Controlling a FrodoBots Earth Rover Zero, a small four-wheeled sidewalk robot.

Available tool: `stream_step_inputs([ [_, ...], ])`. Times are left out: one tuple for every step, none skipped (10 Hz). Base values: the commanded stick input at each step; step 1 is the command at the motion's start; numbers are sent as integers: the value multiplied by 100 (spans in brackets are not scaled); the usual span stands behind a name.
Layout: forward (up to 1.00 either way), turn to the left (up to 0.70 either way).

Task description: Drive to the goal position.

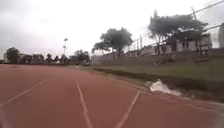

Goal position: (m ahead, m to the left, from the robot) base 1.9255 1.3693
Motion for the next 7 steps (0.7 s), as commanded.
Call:
stream_step_inputs([
  [70,0],
  [70,0],
  [70,0],
  [70,0],
  [70,4],
  [70,9],
  [70,14],
])
